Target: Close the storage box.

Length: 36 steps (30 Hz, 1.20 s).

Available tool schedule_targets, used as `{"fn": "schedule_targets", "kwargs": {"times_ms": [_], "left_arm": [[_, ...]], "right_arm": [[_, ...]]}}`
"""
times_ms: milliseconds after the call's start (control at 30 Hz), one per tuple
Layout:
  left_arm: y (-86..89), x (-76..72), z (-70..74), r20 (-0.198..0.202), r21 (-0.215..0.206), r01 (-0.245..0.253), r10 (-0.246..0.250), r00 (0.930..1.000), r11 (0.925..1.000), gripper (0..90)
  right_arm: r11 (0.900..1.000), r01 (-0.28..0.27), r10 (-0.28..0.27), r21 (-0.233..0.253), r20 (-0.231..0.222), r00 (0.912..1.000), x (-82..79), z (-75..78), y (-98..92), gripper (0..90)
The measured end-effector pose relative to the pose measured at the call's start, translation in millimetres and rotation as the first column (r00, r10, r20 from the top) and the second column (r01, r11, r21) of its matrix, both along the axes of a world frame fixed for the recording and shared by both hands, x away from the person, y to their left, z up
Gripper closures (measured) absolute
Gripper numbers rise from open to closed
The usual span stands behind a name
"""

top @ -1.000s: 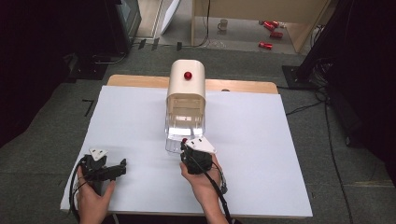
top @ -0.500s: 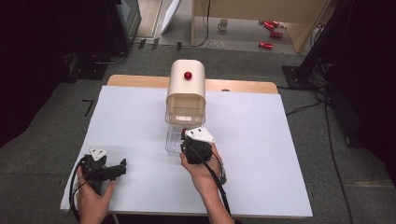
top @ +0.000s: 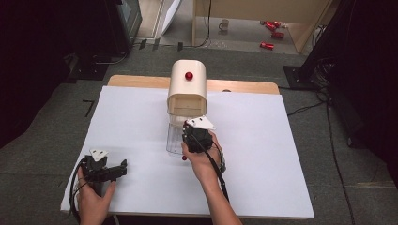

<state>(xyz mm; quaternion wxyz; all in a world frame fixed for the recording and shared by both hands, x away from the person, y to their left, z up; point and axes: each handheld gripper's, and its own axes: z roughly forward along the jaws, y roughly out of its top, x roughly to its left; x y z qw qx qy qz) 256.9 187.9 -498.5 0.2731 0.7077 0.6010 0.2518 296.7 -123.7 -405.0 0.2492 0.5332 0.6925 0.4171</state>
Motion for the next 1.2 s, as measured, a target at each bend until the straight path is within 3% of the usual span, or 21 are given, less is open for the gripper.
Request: {"fn": "schedule_targets", "kwargs": {"times_ms": [500,933,967,1000,1100,1200], "left_arm": [[0.0,0.0,0.0,0.000,0.000,0.001,-0.001,1.0000,1.0000,0.0],[0.0,-0.1,-0.1,-0.001,0.000,0.001,-0.001,1.0000,1.0000,0.0],[0.0,-0.2,0.0,-0.001,0.000,0.001,-0.001,1.0000,1.0000,0.0],[0.0,-0.2,0.0,-0.001,0.000,0.001,-0.001,1.0000,1.0000,0.0],[0.1,-0.1,0.1,-0.002,0.001,0.001,-0.001,1.0000,1.0000,0.0],[0.1,0.0,0.0,0.000,0.001,0.001,-0.001,1.0000,1.0000,0.0]], "right_arm": [[1.000,0.025,-0.025,-0.004,-0.002,0.9997,26.1,0.0,1.4,80.0],[1.000,0.024,-0.024,-0.005,0.011,0.9996,34.5,-1.9,1.2,79.6],[1.000,0.013,-0.013,0.008,0.004,0.9999,33.3,-2.3,0.3,67.1],[1.000,0.013,-0.013,0.008,0.004,0.9999,33.3,-2.3,0.3,67.1],[0.999,-0.033,0.035,0.035,-0.033,0.9988,28.6,-3.9,0.4,37.3],[0.998,-0.067,0.066,-0.016,-0.062,0.9959,17.9,-6.7,2.3,2.0]]}}
